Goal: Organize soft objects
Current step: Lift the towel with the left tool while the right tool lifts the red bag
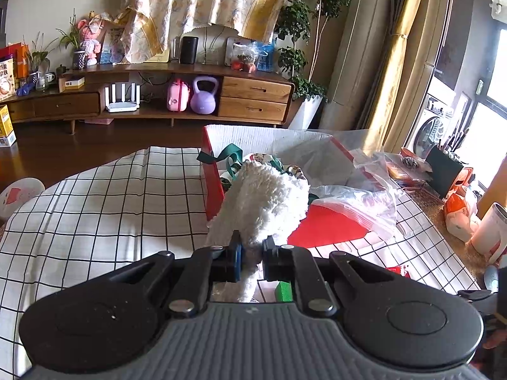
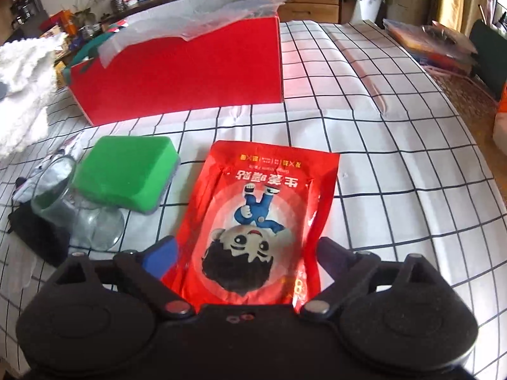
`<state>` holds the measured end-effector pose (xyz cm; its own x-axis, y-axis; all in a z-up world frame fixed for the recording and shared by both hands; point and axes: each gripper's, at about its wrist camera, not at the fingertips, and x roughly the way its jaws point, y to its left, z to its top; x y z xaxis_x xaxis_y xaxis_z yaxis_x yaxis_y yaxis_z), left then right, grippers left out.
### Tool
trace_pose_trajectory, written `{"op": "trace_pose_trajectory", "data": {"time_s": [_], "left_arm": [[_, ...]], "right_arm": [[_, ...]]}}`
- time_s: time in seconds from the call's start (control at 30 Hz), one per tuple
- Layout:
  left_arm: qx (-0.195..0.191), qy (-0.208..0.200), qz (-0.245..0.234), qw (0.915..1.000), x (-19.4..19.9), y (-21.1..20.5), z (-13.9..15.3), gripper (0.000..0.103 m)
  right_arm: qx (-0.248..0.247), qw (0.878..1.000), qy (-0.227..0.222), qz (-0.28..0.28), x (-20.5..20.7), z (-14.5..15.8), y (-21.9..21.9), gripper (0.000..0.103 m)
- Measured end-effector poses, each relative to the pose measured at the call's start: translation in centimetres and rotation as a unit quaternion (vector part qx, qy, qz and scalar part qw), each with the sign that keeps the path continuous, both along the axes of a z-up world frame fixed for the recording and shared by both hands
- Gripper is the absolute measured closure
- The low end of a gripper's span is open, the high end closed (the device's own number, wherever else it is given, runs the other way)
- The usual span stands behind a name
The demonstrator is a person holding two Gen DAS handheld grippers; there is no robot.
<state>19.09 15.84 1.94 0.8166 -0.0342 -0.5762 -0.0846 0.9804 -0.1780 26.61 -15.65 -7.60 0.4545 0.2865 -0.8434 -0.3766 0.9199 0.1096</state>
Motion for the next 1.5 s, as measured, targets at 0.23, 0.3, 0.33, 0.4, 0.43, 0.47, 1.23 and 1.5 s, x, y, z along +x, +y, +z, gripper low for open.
{"op": "trace_pose_trajectory", "data": {"time_s": [0.23, 0.3, 0.33, 0.4, 0.43, 0.47, 1.23, 1.5], "left_arm": [[-0.005, 0.002, -0.003, 1.0, 0.3, 0.3, -0.5, 0.092], [-0.007, 0.004, -0.002, 1.0, 0.4, 0.5, -0.7, 0.092], [-0.008, 0.004, -0.001, 1.0, 0.5, 0.6, -0.7, 0.092], [-0.01, 0.004, -0.001, 0.9999, 0.5, 0.6, -0.9, 0.092], [-0.01, 0.005, -0.002, 0.9999, 0.6, 0.6, -0.9, 0.092], [-0.011, 0.005, -0.002, 0.9999, 0.7, 0.6, -1.0, 0.092], [-0.013, 0.008, 0.004, 0.9999, 1.1, 0.5, -1.5, 0.092], [-0.012, 0.007, 0.002, 0.9999, 1.1, 0.2, -1.3, 0.092]], "right_arm": [[-0.05, 0.999, -0.004, -0.02, 0.7, -1.0, 2.5, 0.0], [-0.066, 0.998, -0.007, -0.013, 0.6, -1.5, 2.9, 0.0], [-0.063, 0.998, -0.009, -0.014, 0.6, -1.5, 2.9, 0.0], [-0.063, 0.998, -0.009, -0.014, 0.6, -1.5, 2.9, 0.0], [-0.063, 0.998, -0.012, -0.013, 0.5, -1.5, 2.8, 0.0], [-0.061, 0.998, -0.016, -0.012, 0.5, -1.5, 2.8, 0.0], [-0.064, 0.995, -0.06, 0.039, -1.4, -0.4, 2.3, 0.025], [-0.041, 0.996, -0.074, 0.026, -1.7, 1.4, 0.7, 0.025]]}}
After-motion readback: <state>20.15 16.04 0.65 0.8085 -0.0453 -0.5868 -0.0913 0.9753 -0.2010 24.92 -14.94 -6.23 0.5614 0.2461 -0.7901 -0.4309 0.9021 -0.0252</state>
